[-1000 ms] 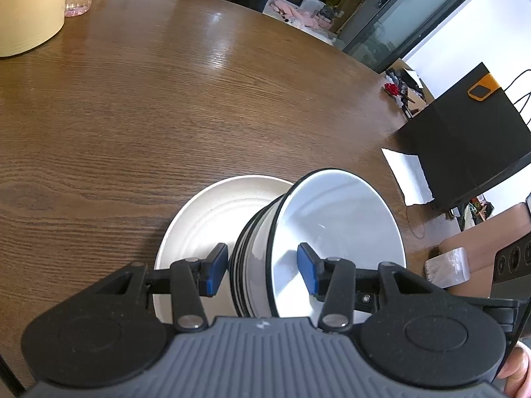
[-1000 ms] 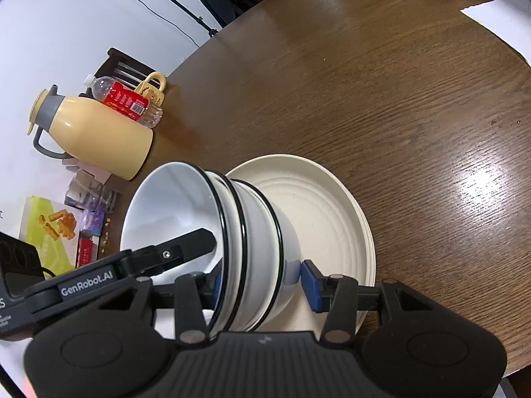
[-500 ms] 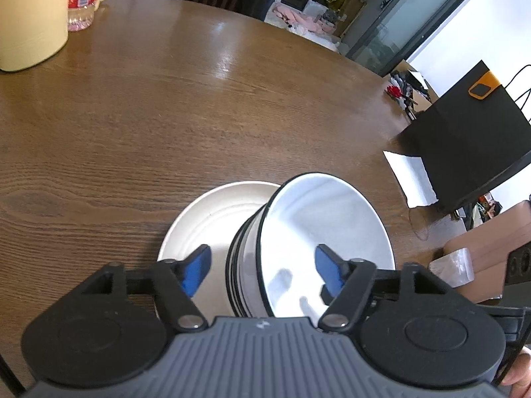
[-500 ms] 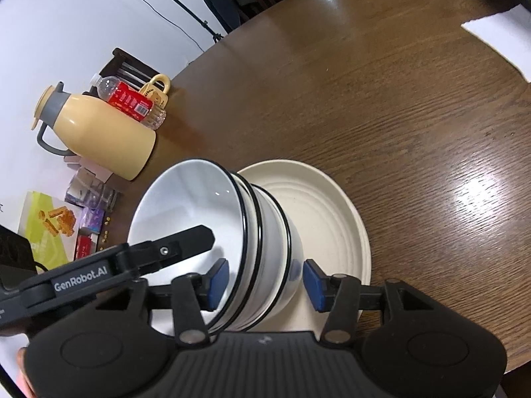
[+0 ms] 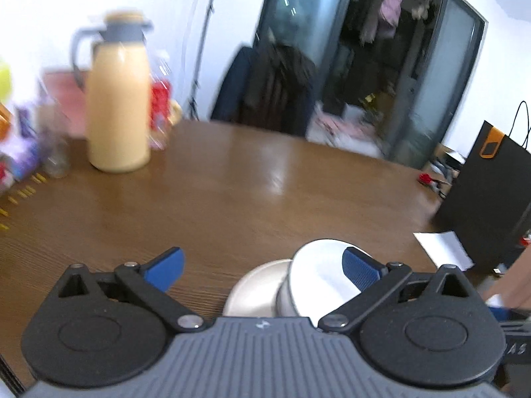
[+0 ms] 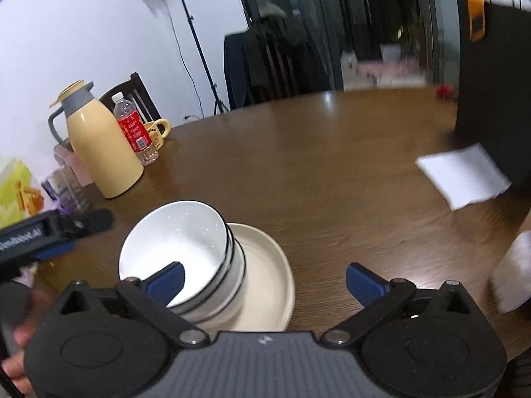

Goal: Organize plates and bowls

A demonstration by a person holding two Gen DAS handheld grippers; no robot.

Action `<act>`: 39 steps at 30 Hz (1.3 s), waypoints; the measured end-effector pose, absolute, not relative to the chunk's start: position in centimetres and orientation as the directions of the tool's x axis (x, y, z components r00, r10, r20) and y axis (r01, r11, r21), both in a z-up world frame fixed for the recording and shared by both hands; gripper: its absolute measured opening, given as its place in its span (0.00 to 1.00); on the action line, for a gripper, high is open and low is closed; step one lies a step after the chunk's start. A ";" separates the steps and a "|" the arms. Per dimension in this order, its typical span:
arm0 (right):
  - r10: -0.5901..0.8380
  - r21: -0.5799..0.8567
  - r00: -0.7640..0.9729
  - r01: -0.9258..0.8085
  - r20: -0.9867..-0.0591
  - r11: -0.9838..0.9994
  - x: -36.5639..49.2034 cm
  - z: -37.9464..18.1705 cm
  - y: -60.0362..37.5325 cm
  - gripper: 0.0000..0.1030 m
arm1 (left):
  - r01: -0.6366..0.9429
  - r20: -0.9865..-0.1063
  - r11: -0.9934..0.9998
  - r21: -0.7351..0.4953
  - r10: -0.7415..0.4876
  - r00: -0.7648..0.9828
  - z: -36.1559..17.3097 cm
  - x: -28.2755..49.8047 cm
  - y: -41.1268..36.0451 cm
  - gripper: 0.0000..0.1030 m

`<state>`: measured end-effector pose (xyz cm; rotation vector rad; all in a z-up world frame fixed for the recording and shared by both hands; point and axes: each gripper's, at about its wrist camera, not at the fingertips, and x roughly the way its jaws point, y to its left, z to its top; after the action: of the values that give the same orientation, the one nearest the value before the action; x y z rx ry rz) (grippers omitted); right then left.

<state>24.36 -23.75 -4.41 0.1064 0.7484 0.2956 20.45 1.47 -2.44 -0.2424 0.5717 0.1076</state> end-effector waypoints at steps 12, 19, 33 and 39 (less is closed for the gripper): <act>0.264 0.105 0.777 -0.249 -0.572 0.963 15.3 -1.8 -22.6 1.00 | -0.132 -0.544 0.985 -0.111 0.051 0.838 -0.8 12.3 1.8 1.00; 0.247 0.116 0.782 -0.221 -0.572 0.968 9.5 -1.5 -22.3 1.00 | -0.103 -0.553 0.990 -0.096 0.033 0.833 -0.8 5.8 2.2 1.00; 0.243 0.127 0.790 -0.208 -0.563 0.970 3.4 -1.0 -22.4 1.00 | -0.087 -0.531 0.991 -0.101 0.020 0.847 0.2 -0.2 2.3 1.00; 0.249 0.130 0.789 -0.213 -0.562 0.968 2.3 -0.9 -22.1 1.00 | -0.087 -0.526 0.991 -0.104 0.020 0.850 0.3 -1.2 2.5 1.00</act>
<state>2.25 -22.14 -0.89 0.0605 0.6130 0.2489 -1.22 2.48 0.31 -0.1261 0.5519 0.0565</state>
